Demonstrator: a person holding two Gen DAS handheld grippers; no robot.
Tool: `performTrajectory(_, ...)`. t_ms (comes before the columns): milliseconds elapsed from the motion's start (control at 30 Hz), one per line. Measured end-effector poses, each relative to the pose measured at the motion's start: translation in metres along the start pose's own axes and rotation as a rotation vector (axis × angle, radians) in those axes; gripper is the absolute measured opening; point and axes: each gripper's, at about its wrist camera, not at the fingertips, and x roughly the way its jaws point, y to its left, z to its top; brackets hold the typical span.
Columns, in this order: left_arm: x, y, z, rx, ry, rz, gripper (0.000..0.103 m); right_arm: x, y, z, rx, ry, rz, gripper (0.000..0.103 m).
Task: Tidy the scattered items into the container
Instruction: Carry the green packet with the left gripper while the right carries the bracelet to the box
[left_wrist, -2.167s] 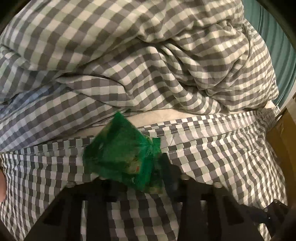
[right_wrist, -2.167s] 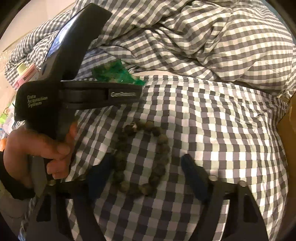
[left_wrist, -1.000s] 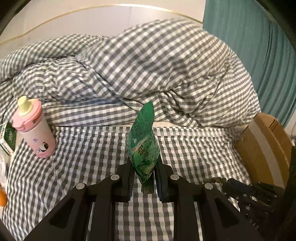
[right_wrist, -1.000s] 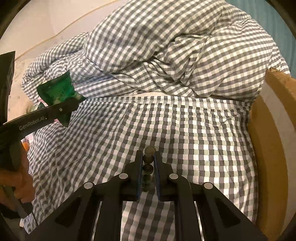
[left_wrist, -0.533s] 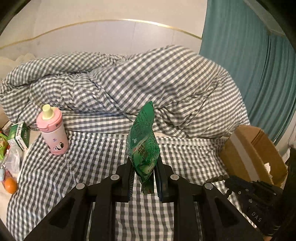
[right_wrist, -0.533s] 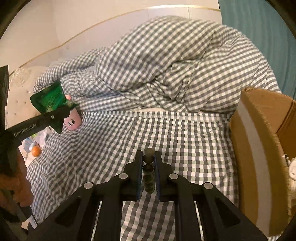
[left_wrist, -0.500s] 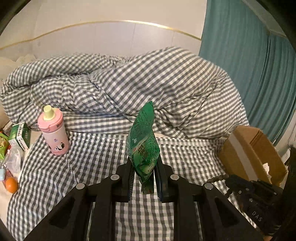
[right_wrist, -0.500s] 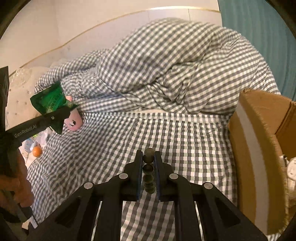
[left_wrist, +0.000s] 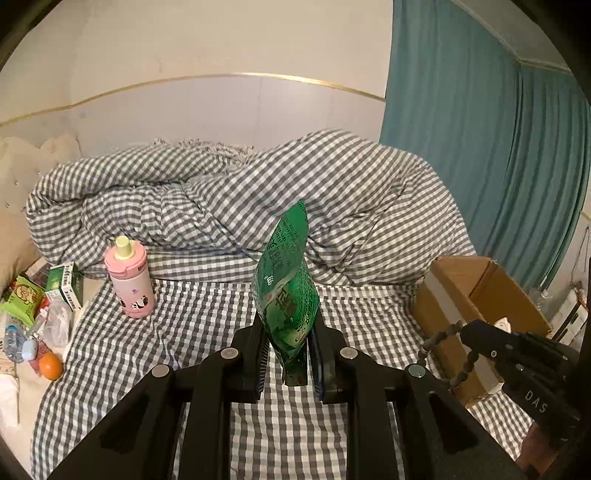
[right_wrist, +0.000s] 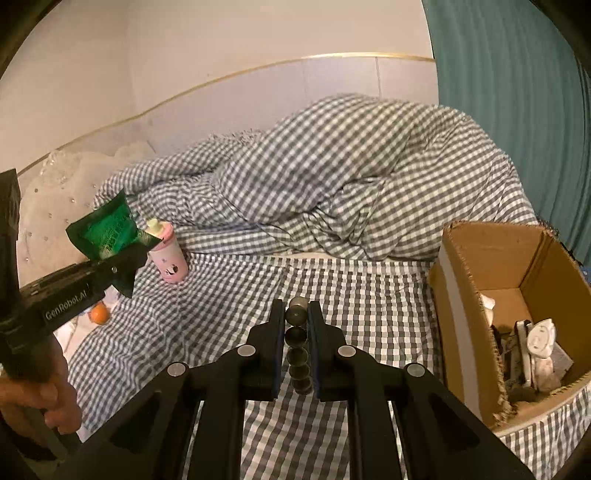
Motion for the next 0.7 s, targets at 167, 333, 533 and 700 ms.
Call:
performTrajectory(167,-0.028,-0.007,0.000,0.011,-0.035,-0.003,0.020,-0.024,0.010,0.004,-0.011,-0.035,-0.003,0.011)
performTrajectory(333,-0.055,-0.021,0.000,0.037,-0.069,-0.008,0.020,-0.050,0.015,0.006,-0.013,-0.069,-0.008,0.011)
performTrajectory(533,-0.079,-0.036,-0.002,0.045,-0.098,-0.019,0.020,-0.081,0.016,0.006,-0.020,-0.104,-0.003,0.011)
performTrajectory(700,-0.092,-0.048,-0.004,0.058,-0.111,-0.030,0.020,-0.102,0.014,0.003,-0.023,-0.123,-0.006,0.011)
